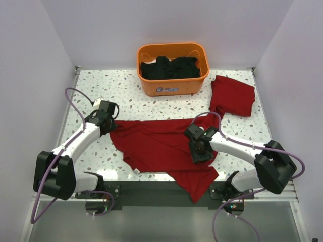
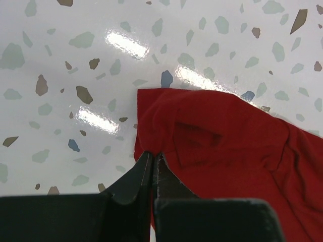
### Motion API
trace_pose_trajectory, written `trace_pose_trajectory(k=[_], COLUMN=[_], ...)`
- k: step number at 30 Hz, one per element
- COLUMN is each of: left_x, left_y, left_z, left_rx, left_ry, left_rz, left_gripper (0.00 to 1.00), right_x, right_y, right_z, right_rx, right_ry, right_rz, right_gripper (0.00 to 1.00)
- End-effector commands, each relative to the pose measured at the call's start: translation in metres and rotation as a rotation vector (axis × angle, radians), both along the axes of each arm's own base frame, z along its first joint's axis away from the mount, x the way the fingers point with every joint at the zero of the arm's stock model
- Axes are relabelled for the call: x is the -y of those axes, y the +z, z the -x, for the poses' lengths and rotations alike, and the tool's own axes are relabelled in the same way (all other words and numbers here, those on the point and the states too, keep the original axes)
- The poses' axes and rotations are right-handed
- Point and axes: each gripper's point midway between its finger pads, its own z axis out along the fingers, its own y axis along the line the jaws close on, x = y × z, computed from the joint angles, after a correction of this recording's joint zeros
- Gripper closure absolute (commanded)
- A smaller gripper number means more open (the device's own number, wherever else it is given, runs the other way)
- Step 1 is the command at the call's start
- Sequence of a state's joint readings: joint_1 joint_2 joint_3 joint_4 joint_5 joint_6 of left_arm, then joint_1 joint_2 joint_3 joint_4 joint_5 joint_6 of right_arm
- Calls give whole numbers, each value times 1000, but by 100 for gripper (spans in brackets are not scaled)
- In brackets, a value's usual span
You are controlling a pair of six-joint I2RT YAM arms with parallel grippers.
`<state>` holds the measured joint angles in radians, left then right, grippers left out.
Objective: Fold and stack the t-shirts
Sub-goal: Flatten the tshirt out
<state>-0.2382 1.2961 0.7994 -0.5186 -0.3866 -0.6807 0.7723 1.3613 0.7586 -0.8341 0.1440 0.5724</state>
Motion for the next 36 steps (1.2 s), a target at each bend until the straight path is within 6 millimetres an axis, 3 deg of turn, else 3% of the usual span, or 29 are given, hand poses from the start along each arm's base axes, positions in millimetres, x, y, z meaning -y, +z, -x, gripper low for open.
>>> trace_pose_trajectory(k=[1,7,8,12,13,14,16,29,33,36], left_x=[-2,-2,-2,-2,-4,-4,-5,-6,-5,-5], left_y=[10,13,13,13,14,15,16,44,48,48], left_z=[-1,0,0,0,2,1,2,-2,-2,-1], left_rx=[41,49,49,47,43,44,45,112,124,125], left_ry=[23,25,25,26,28,29,31,40,33,29], left_rz=[9,15,15,11,6,5,-1,9,18,18], left_gripper=[100,100,100,100,100,100,100,100,100,100], right_x=[2,13,11,12,14,14,10,12,11,3], right_y=[-5,-11,-12,-11,-10,-8,-1,69,77,69], right_z=[-9,-7,-10,-22,-25,-28,-35,-71,-82,-90], right_rx=[37,50,60,108,121,137,166,445,513,502], right_ry=[-22,-49,-51,-53,-60,-62,-65,-103,-106,-77], right_rz=[27,76,65,91,100,106,93,22,9,2], right_gripper=[51,55,65,76,81,94,100,100,100,100])
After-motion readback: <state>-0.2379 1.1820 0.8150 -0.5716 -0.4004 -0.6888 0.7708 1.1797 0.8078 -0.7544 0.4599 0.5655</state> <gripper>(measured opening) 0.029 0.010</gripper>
